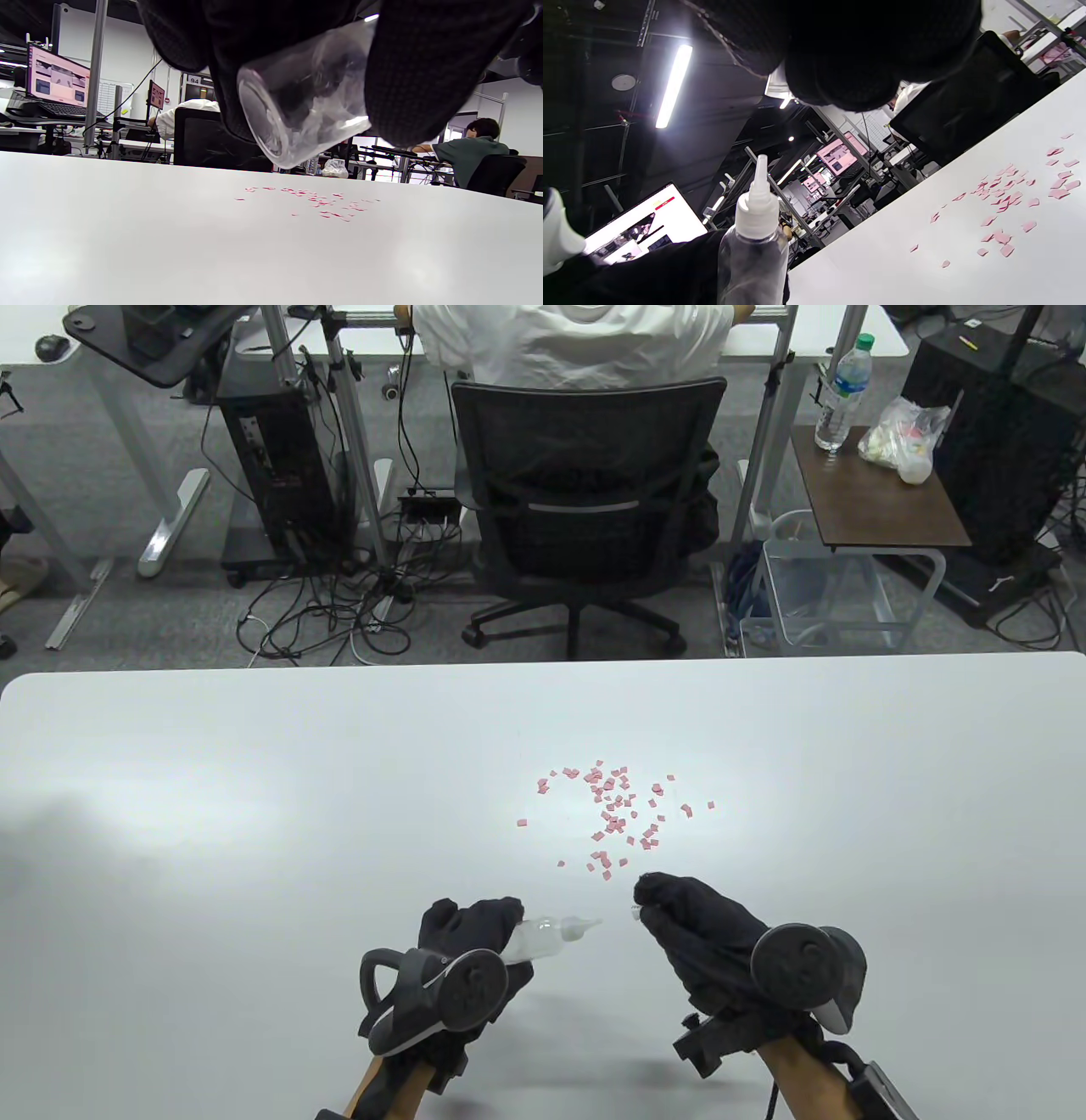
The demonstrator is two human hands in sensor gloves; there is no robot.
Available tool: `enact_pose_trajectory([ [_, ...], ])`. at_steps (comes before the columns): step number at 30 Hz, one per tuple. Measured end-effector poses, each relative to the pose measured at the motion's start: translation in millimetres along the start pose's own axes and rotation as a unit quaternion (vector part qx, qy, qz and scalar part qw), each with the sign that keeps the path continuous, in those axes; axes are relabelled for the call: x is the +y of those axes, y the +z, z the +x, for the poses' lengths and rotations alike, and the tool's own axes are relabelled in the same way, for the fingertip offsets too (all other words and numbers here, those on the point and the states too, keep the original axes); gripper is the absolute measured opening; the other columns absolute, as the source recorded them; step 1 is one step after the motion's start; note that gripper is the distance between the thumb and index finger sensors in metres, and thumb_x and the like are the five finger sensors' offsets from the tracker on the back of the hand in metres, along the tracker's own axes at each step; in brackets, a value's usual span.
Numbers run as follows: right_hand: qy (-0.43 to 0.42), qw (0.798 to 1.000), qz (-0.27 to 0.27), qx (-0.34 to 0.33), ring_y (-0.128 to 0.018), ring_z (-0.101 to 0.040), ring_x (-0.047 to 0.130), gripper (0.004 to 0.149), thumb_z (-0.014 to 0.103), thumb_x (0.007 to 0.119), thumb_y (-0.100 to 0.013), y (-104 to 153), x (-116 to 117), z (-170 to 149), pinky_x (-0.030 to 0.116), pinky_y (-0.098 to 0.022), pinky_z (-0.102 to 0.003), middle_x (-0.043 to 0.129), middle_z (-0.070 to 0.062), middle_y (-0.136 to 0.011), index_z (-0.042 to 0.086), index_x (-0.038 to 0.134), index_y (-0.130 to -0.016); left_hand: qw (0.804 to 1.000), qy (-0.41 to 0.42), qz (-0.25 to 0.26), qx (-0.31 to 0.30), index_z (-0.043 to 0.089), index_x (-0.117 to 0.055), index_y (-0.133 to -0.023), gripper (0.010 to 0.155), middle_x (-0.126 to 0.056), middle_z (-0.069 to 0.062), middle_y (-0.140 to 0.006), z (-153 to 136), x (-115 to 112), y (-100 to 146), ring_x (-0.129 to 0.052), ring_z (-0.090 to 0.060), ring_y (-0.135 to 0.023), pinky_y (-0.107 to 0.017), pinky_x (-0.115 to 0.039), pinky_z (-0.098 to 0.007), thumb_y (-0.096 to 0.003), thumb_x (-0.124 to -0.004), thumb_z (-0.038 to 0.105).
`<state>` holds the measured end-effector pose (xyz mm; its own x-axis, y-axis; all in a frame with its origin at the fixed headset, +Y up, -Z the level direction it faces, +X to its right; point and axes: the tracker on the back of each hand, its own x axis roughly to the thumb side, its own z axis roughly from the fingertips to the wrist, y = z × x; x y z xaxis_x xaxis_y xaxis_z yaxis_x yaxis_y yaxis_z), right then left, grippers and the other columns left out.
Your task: Squeeze empty conical bottle to blow paper scraps with air puff
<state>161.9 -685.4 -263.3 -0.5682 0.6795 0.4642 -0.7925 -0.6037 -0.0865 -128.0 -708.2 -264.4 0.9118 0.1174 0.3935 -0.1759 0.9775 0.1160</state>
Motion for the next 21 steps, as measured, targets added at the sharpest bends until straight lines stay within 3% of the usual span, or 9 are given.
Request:
enact_pose_trajectory([
  [10, 0.013, 0.998, 0.049, -0.023, -0.055, -0.026, 0.100, 0.041, 0.028, 0.082, -0.055, 4, 17, 8, 0.088, -0.040, -0.044, 0.094, -0.015, -0.078, 0.010, 0.082, -0.093, 1.000, 0.018, -0.003, -0.016, 0.019, -0.068, -0.106, 0.076, -0.084, -0.007, -0.103, 13, 0, 1, -0.098, -0.026, -0.091, -0.080, -0.060, -0.055, -0.0431, -0.100, 0.049],
  [16, -0.001, 0.999, 0.044, -0.007, -0.055, -0.026, 0.100, 0.042, 0.028, 0.082, -0.055, 7, 22, 5, 0.089, -0.040, -0.043, 0.094, -0.016, -0.079, 0.010, 0.082, -0.094, 1.000, 0.012, 0.002, -0.020, 0.018, -0.069, -0.106, 0.076, -0.085, -0.008, -0.103, 15, -1, 3, -0.098, -0.027, -0.090, -0.080, -0.060, -0.055, -0.0432, -0.099, 0.049],
  [21, -0.046, 0.998, 0.040, 0.021, -0.055, -0.026, 0.100, 0.044, 0.026, 0.084, -0.054, 8, 26, 0, 0.089, -0.040, -0.044, 0.094, -0.016, -0.079, 0.008, 0.081, -0.095, 0.996, -0.043, 0.074, -0.018, 0.019, -0.070, -0.105, 0.076, -0.085, -0.008, -0.102, 23, 2, 8, -0.098, -0.027, -0.090, -0.080, -0.060, -0.054, -0.0420, -0.100, 0.047],
])
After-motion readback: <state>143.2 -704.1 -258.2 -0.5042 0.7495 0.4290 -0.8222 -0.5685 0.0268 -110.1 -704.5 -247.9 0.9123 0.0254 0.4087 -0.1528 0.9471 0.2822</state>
